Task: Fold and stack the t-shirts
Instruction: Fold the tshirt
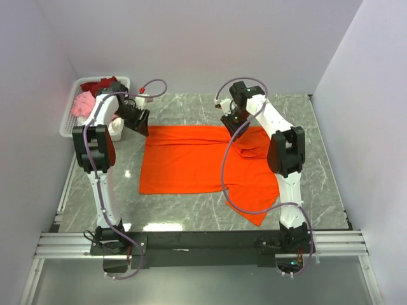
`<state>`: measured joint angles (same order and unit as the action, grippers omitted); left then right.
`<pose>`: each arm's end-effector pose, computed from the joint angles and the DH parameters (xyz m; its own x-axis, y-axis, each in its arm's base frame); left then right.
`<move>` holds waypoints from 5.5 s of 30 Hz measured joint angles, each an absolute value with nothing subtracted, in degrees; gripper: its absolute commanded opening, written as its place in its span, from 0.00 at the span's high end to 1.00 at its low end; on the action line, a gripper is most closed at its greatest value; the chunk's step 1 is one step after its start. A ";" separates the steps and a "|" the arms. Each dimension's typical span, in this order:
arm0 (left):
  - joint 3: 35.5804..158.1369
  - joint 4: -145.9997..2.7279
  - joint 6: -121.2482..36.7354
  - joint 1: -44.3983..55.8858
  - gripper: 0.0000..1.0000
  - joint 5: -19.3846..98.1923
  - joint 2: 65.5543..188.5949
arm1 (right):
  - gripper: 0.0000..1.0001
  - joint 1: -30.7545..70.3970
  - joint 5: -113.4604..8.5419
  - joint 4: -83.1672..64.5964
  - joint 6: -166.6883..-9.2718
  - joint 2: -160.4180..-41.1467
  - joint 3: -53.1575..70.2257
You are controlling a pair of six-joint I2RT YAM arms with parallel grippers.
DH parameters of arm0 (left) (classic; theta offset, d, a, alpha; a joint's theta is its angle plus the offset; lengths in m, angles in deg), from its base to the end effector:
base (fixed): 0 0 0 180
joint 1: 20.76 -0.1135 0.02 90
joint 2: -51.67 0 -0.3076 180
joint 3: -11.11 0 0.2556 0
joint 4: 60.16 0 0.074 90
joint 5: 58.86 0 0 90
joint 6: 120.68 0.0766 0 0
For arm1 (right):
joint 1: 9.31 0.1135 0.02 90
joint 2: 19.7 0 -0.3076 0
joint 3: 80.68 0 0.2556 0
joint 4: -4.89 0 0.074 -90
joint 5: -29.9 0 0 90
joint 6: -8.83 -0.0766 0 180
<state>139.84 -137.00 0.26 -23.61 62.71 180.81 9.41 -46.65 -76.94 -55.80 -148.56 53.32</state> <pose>0.5019 -0.0152 0.2144 -0.7980 0.3989 -0.4518 0.5635 0.7597 -0.3245 0.4695 0.1779 0.2314 -0.6773 -0.6695 -0.3050 -0.7228 0.6829 0.1059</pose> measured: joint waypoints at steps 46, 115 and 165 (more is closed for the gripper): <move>140.61 -137.70 8.26 -18.93 0.95 56.79 185.42 | 1.00 8.47 -57.42 -74.27 -55.95 -149.26 42.39; 130.62 -119.80 -10.84 -17.12 0.71 52.07 179.74 | 0.76 -5.97 -65.16 -68.50 -58.10 -153.28 50.59; 85.13 -122.40 1.77 -20.02 0.41 65.40 136.90 | 0.42 9.52 -56.55 -59.23 -41.16 -107.47 -10.94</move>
